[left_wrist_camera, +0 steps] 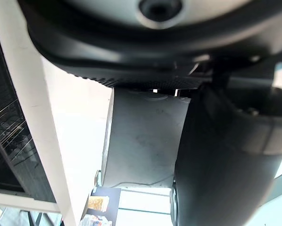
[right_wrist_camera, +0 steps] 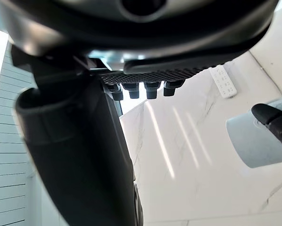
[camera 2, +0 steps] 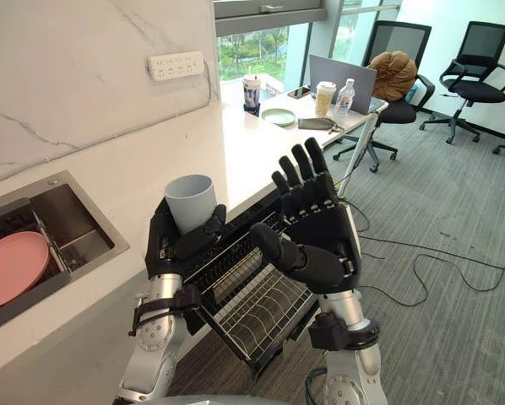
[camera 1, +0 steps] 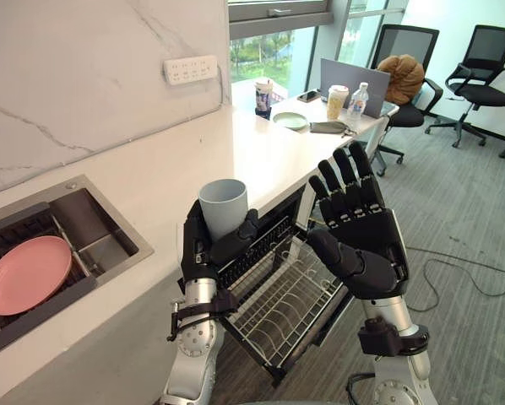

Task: Walk over to the sink, pick up the cup, carry it to the dishwasher, place the cup inside the dishwasher, then close the dishwasher door

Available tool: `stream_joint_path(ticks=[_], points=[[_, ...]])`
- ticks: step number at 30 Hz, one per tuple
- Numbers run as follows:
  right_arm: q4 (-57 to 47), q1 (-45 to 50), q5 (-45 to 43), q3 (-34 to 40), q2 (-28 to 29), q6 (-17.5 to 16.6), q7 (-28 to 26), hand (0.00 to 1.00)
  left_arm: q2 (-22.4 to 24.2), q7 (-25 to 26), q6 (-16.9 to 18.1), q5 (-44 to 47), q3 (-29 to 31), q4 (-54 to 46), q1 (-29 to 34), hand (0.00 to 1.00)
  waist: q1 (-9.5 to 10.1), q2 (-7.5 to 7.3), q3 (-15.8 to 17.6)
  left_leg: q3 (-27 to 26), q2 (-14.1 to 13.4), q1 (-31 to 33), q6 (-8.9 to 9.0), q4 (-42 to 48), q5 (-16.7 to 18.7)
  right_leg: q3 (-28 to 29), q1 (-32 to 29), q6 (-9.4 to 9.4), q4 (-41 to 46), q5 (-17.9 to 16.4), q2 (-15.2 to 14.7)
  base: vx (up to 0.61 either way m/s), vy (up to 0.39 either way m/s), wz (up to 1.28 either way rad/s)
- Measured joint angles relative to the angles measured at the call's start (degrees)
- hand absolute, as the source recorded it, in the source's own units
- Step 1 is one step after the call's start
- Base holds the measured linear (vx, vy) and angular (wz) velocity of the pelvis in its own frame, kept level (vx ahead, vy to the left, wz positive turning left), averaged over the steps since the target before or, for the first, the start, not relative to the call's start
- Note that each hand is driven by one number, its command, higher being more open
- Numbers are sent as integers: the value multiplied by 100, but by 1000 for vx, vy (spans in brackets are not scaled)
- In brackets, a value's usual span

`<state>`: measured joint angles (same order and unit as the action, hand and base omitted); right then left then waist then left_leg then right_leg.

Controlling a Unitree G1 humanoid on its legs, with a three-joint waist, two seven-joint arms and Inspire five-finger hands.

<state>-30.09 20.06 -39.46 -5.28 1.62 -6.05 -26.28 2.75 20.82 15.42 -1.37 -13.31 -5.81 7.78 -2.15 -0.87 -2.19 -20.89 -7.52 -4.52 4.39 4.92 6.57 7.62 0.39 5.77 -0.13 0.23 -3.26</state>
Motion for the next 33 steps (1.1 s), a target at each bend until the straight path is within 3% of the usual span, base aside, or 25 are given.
stream_joint_path(ticks=[8,16,25,33], points=[[0,-244,-197,-205,-186,389,15,100,-5,913,-60,-1191,-33,180,-314,0,35,3,-60,-8,6,100,-2,54,-2,13,-41,4,-128,119,-7,-4,-1,0],[27,-437,-61,-249,-314,473,267,100,-1,1423,-91,-2292,-63,227,-701,0,5,7,-73,-20,10,205,-4,106,-2,25,-63,-10,-300,260,-18,0,0,0],[35,-617,487,-241,-511,471,713,100,-43,1669,-100,-2927,-78,281,-702,0,-11,15,-93,-24,21,283,-15,180,5,97,-134,-14,-329,341,-24,-33,-13,-3],[64,-762,390,-232,-511,476,814,100,-125,1694,-102,-3193,-158,437,-702,0,-7,23,-108,19,36,407,-37,319,18,113,-178,-19,-391,423,-62,-44,-15,-1]])
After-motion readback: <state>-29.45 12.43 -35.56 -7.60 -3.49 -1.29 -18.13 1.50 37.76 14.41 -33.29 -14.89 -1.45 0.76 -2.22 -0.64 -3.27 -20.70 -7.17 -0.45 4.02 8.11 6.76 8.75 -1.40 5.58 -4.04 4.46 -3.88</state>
